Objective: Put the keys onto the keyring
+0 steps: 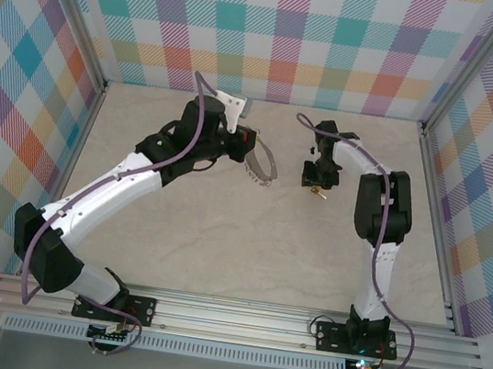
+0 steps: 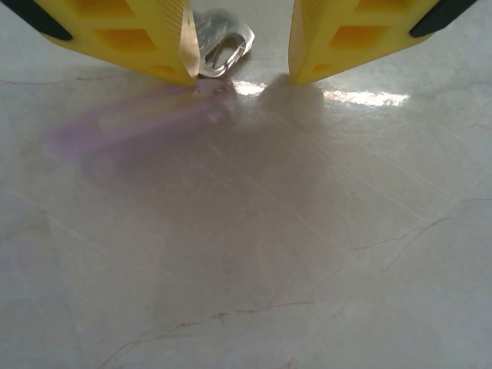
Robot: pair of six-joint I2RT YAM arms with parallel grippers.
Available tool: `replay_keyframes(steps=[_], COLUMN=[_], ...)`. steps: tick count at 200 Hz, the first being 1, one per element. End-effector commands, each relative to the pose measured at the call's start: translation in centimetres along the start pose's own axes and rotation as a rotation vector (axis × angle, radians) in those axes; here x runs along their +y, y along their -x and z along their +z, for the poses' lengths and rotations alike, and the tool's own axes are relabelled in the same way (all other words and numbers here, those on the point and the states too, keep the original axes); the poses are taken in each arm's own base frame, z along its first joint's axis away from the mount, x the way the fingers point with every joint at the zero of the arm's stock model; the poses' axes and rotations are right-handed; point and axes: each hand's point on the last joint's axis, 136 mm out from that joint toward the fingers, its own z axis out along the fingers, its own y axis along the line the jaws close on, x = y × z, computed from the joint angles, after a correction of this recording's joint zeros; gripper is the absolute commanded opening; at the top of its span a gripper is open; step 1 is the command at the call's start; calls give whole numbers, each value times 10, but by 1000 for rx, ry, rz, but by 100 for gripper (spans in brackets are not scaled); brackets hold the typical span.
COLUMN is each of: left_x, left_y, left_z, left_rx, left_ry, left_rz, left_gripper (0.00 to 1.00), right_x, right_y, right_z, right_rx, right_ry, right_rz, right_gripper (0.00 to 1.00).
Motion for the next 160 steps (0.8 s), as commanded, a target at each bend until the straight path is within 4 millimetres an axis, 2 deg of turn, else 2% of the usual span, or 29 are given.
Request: replay_keyframes(steps=[1,42,71,100,107,134,160], left_x=[-6,-3,-2,-2,-2,-3,-4], left_y=[30,32,33,32,32,32,32], left_z=[-8,-9,-8,-5,-5,-4,-3], left_rx=[-84,-89,-87,-83,-83,-80,-80], left_ry=[-21,-16,-17,-20,-22,-28,-39], left_rz=[2,2,-1,-3,-3,-2,1], left_gripper=[0,0,0,0,0,0,0], right_x=[2,2,1,2,2,7,18], right_y=[-1,1,0,-3,-3,-6,-11], right_z=[1,6,6,2,-1,-17,-43], right_rx=[18,26,29,31,29,15,-27], right_ry=[-8,-15,-16,-13,-10,22,96], right_rz=[-13,-12,-5,-9,-8,1,24], right_gripper=[36,32,21,4,0,0,0])
